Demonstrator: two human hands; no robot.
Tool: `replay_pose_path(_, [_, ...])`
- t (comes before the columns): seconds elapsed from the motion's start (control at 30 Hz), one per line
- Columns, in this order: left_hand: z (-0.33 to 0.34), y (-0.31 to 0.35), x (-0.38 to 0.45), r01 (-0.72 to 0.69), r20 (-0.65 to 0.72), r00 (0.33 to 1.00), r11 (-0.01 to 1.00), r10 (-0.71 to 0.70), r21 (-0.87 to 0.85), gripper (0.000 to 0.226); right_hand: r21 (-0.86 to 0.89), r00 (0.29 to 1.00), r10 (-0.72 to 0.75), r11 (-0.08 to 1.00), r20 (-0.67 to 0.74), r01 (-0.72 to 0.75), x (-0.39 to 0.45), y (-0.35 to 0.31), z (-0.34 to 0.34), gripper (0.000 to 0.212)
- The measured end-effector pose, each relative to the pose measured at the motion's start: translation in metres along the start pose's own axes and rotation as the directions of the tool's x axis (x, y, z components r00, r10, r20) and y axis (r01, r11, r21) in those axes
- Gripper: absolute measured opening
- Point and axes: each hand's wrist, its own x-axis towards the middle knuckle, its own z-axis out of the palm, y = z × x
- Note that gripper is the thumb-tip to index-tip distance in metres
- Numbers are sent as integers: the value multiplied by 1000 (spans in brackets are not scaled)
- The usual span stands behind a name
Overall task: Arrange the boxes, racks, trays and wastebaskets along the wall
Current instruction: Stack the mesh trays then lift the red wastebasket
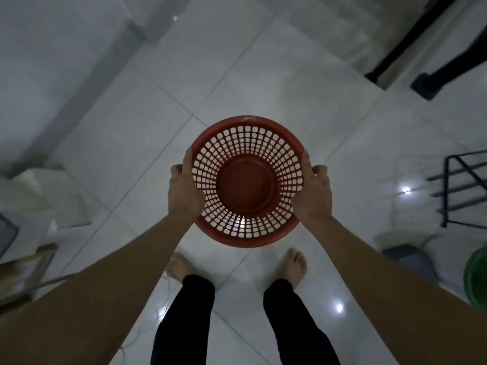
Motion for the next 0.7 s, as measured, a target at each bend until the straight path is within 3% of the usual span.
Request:
replay_pose_path(0.3, [-95,-152,35,159,-58,985,982,-165,-99,83,-68,973,-219,972,69,224,-5,-164,78,90])
replay_pose_path(0.53, [-162,-271,60,216,-120,962,953,-245,-213,82,-127,934,-326,930,146,344,-12,-289,147,95])
replay_pose_path(0.7, [-203,-342,83,230,-160,947,935,-279,-268,83,-151,887,-426,879,179,452,-12,-365,191,88])
